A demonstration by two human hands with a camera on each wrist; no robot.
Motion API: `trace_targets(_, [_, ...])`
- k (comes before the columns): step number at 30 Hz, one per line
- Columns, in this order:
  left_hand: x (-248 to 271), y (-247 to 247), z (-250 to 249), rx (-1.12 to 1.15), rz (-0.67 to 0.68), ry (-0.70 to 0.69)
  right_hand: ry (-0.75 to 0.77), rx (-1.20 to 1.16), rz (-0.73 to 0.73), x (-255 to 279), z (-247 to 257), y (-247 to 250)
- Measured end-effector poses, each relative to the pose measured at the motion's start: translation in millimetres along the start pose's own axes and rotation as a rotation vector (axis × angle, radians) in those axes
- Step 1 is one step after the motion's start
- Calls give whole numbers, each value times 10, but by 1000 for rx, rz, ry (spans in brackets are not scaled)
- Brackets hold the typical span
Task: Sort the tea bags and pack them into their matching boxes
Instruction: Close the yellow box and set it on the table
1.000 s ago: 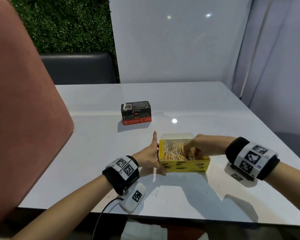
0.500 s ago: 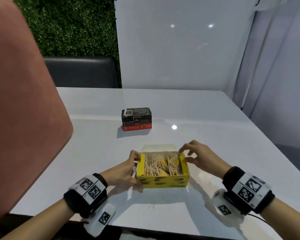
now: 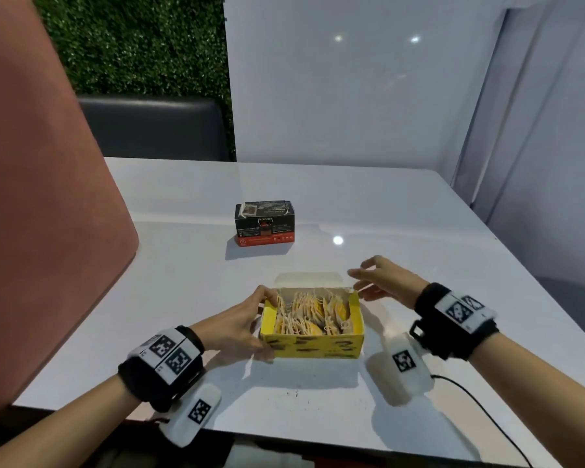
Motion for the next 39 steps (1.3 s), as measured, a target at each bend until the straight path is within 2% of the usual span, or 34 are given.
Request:
trace_targets(1, [1,5,7,-1,-2,11,-50,-141,70,-40,-53,-118])
trace_targets(2, [1,3,4,3,1,15,-66,-275,79,-77,-61,-172])
trace_targets(4, [-5,-2,-4,10,4,19,-28,-477,-16,-111,6,-123])
trace_targets(6, [-18,10,12,12,-8,27,102,-490,-103,-73,149,-2])
trace_targets(10, [-45,54,80,13,-62,44,454,-176,-84,243,528,41])
trace_targets(13, [-60,59,112,57,-76,37,590,87,13,521,562,-70])
trace_targets(17, [-61,61,142,81,-69,51,725,607,114,793,419,-291])
trace_targets(21, [-56,28,68,-20,-2,-1,722,826,135,809,304,-456])
trace_targets(25, [-63,26,85,-155,17,-14,754,868,111,812,370,-551])
trace_targets(31, [-64,-3,74,-180,26,4,854,1006,85,924,395,-645])
trace_targets(35, [-43,27,37,-224,114,59,762,1042,133,852,311,-717])
trace_targets(37, [-115,321,-29,-266,52,89,699,1067,183,828,275,-751])
trace_targets(39, [-285,855,-79,-266,-126,103,681,1069,186,818,265,-733])
Point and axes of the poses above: each hand's wrist, its own x-axis away from the middle knuckle, its own y-axis out of the back of the hand, z = x × y, the point moved 10 cm from there along -x, towards the middle knuckle, and after that the axes turned 7 degrees about y, right-handed, at the moved point
